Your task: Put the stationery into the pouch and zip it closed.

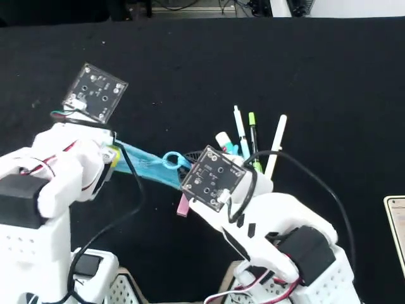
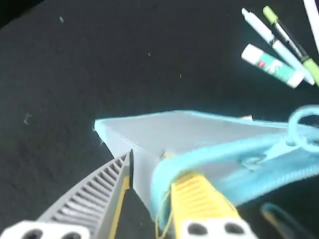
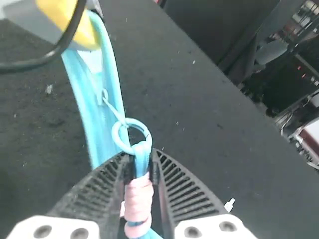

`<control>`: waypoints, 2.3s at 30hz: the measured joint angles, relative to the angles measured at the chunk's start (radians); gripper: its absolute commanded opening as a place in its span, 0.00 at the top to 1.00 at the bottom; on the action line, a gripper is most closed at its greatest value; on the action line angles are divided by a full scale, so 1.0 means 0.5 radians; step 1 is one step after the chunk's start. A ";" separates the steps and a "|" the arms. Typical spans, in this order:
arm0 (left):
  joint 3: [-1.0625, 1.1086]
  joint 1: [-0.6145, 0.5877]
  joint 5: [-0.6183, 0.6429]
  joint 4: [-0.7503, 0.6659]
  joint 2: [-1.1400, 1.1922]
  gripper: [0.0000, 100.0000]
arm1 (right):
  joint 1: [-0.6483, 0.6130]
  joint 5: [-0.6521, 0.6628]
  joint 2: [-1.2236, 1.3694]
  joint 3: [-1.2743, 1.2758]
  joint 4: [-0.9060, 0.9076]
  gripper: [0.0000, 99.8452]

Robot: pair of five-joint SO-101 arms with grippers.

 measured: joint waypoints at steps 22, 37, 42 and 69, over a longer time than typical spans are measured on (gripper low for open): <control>0.175 -0.018 0.150 0.000 -0.506 0.97 | 0.135 -0.003 -0.031 -0.052 -0.015 0.99; 1.267 -0.018 0.212 -1.031 -0.571 0.97 | 0.537 0.184 0.018 0.261 -0.316 0.99; 1.399 -0.077 0.362 -1.209 -0.617 0.97 | 0.540 0.184 0.018 0.344 -0.384 0.99; 2.231 -0.245 0.801 -1.580 -1.375 0.97 | 0.537 0.377 0.018 0.825 -0.783 0.99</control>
